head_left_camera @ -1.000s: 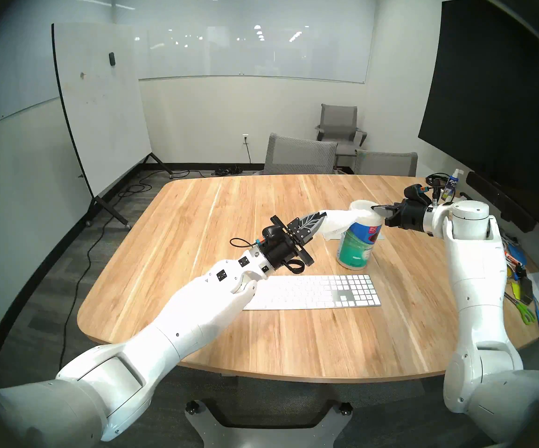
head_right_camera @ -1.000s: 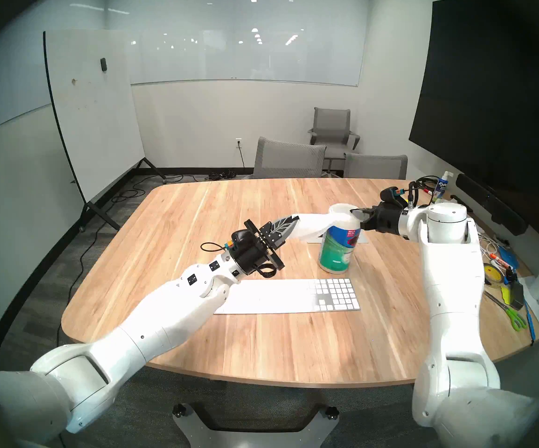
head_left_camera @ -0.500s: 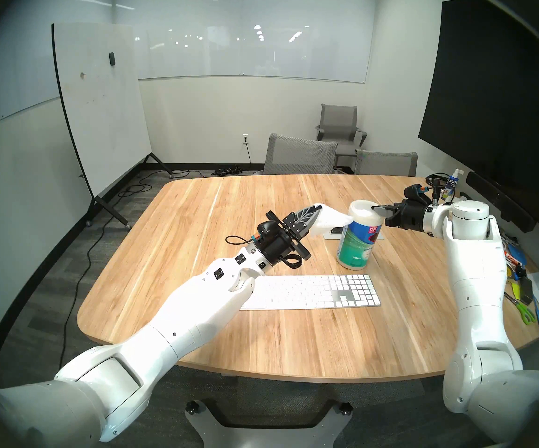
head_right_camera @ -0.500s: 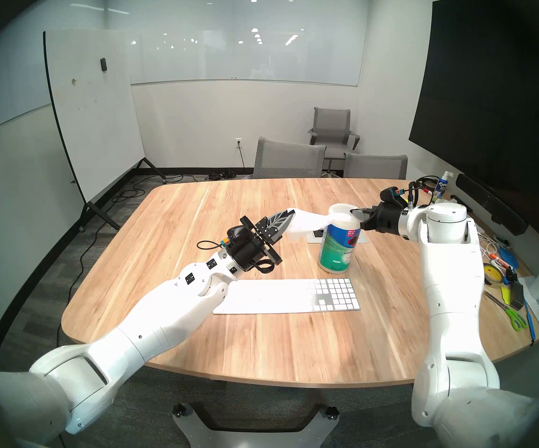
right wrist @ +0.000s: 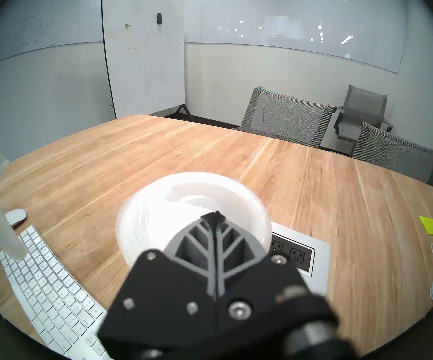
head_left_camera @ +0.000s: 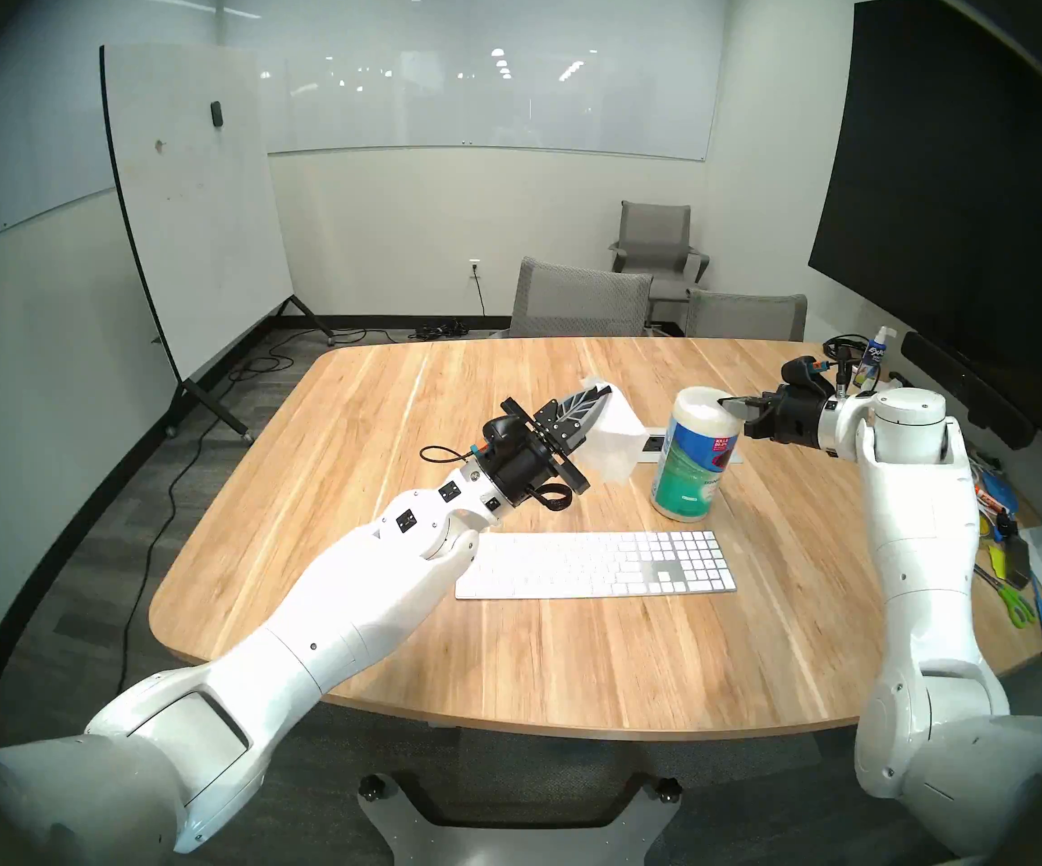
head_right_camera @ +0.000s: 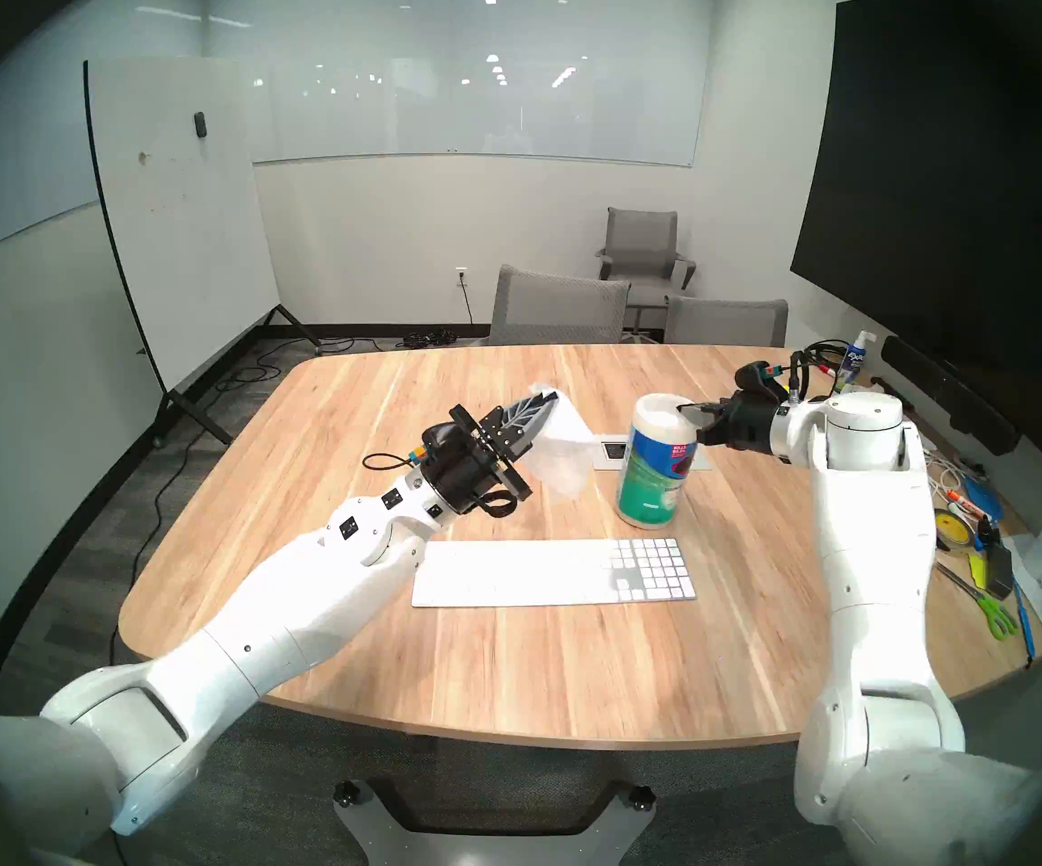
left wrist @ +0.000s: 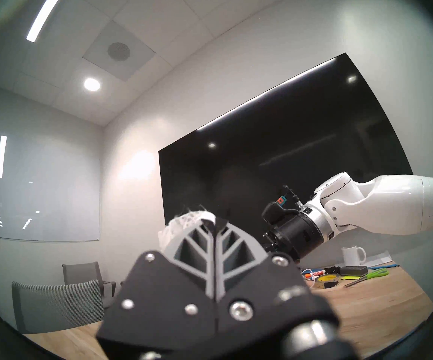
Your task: Wipe the keyboards and mice with a disinfecting wipe, then set the wipe down
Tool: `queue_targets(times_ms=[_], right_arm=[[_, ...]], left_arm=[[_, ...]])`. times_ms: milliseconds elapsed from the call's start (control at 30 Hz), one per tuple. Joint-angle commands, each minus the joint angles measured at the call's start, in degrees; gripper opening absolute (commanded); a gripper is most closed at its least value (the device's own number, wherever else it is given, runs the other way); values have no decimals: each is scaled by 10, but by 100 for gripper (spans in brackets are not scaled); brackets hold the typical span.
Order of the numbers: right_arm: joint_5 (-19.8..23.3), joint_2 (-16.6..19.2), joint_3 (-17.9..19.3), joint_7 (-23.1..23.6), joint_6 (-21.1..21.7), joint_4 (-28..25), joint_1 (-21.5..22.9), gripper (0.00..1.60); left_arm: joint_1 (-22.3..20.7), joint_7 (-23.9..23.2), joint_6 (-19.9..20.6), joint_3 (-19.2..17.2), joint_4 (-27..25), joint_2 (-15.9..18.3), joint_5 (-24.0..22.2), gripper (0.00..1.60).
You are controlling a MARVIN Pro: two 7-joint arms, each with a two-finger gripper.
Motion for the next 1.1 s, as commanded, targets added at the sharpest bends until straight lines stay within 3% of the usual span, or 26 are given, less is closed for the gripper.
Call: queue_targets(times_ms=[0, 300, 567, 800, 833, 867, 1067], right_arm=[[4, 0, 4, -1, 5, -17, 18, 0], [4, 5, 6, 0, 24, -25, 53, 0], [3, 27, 25, -4, 36, 3, 87, 0], [-2, 42, 38, -2, 50, -17, 71, 0], [1, 42, 42, -1, 54, -22, 67, 97], [3, 40, 50, -3, 59, -31, 60, 160], [1, 39, 60, -1, 72, -48, 50, 160]], left_arm=[[0, 1, -6, -1, -17, -5, -1, 0], [2, 3, -5, -1, -19, -4, -3, 0], [4, 8, -4, -1, -25, -1, -2, 0], [4, 18, 2, 0, -29, 0, 5, 0], [3, 20, 3, 1, -30, 1, 9, 0], [3, 23, 3, 1, -29, 0, 9, 0], [5, 37, 10, 2, -37, 2, 27, 0]])
